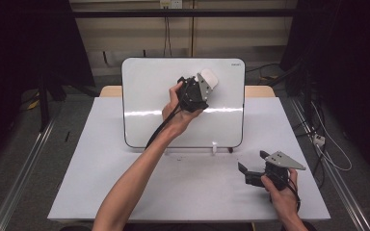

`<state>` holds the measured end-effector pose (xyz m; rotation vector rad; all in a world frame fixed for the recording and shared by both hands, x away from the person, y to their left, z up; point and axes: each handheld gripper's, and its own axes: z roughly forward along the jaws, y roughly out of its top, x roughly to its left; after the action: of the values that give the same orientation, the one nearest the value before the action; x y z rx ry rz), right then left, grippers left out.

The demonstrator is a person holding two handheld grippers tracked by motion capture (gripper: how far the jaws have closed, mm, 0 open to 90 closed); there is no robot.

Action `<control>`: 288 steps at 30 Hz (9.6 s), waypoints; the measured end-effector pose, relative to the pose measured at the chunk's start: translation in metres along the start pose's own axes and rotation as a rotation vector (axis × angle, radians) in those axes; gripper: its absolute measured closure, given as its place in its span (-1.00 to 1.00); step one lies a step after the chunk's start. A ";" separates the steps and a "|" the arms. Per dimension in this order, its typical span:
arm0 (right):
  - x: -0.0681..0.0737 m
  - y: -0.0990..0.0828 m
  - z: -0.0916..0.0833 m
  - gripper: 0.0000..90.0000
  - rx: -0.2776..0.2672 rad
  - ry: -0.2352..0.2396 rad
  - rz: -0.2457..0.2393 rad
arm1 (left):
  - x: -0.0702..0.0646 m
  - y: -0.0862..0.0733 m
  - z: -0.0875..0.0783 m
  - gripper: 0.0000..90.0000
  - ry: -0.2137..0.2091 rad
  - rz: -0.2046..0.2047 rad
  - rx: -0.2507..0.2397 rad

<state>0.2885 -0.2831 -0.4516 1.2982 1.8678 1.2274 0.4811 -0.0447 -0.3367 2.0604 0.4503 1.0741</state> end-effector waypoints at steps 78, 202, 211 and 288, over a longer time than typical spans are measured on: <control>0.001 0.000 -0.002 -0.86 -0.007 0.006 -0.005 | -0.055 0.011 0.006 -0.31 -0.120 0.136 0.011; 0.000 0.001 0.005 -0.86 0.002 0.015 -0.002 | 0.060 -0.124 -0.133 -0.31 -0.029 -0.309 0.040; 0.001 0.002 0.006 -0.86 0.004 0.010 -0.004 | 0.054 -0.146 -0.133 -0.31 -0.015 -0.297 0.098; 0.006 0.003 0.007 -0.86 0.009 0.015 -0.014 | 0.024 -0.214 -0.202 -0.88 -0.101 -0.554 0.118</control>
<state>0.2929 -0.2745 -0.4516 1.2825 1.8917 1.2259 0.3386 0.2028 -0.4125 1.9078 0.9811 0.6200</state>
